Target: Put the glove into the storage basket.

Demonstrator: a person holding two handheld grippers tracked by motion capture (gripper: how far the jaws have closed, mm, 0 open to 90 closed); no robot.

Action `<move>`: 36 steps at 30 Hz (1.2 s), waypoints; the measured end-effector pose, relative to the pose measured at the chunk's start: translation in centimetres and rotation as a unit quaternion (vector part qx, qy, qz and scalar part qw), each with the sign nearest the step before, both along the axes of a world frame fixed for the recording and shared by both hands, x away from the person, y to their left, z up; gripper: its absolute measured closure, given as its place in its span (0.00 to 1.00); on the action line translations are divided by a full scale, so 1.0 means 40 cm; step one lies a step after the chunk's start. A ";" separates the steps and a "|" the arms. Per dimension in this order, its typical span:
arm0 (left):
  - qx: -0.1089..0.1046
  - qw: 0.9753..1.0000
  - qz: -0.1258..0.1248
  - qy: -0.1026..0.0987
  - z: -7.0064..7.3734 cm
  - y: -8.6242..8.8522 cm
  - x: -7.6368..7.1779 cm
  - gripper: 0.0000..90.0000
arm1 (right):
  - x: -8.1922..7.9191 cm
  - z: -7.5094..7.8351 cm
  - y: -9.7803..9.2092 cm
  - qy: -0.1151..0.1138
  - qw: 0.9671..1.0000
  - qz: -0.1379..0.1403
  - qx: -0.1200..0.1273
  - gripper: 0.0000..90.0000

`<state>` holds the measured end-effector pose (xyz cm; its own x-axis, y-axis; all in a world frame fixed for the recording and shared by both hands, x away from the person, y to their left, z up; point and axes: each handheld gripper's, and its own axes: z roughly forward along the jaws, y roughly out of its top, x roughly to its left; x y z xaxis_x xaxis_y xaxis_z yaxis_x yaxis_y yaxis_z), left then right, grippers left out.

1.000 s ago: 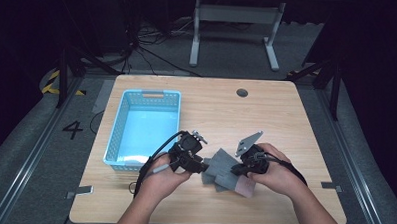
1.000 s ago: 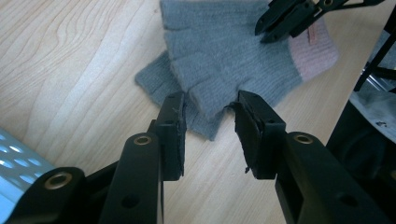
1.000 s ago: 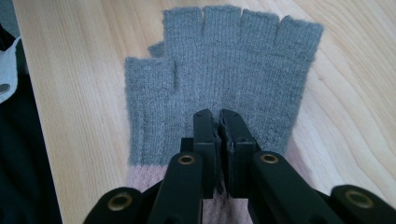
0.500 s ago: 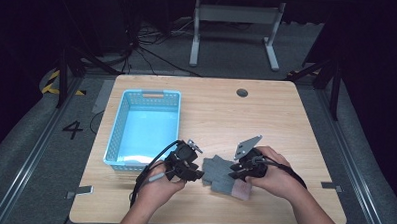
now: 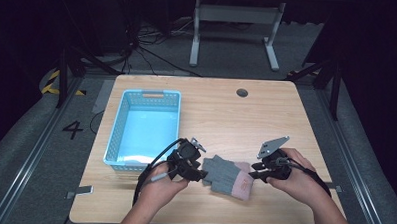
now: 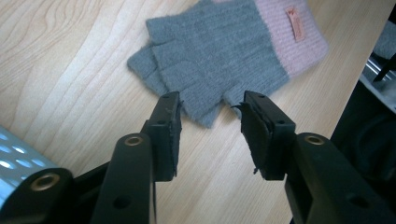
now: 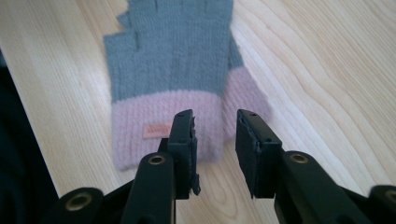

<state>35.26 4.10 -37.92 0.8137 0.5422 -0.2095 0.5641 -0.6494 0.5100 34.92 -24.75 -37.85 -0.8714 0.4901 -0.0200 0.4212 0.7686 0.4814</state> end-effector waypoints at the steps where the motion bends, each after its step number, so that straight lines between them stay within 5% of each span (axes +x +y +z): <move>1: 0.000 1.000 -0.002 0.000 -0.001 0.001 0.000 0.65 | 0.001 0.000 -0.003 -0.001 1.000 0.001 -0.003 0.76; 10: 0.015 1.000 -0.005 0.008 -0.024 -0.004 0.008 0.68 | 0.012 -0.022 -0.027 0.035 0.999 -0.002 -0.031 0.75; 16: 0.019 0.999 -0.016 0.023 -0.041 -0.012 0.014 0.68 | 0.014 -0.035 -0.023 0.044 0.998 0.008 -0.050 0.75; 23: 0.048 0.998 -0.024 0.019 -0.062 -0.021 0.020 0.69 | 0.017 -0.060 -0.015 0.058 0.995 0.018 -0.074 0.75; 36: 0.080 0.996 -0.033 0.025 -0.115 -0.053 0.031 0.70 | 0.024 -0.090 -0.003 0.071 0.993 0.028 -0.086 0.76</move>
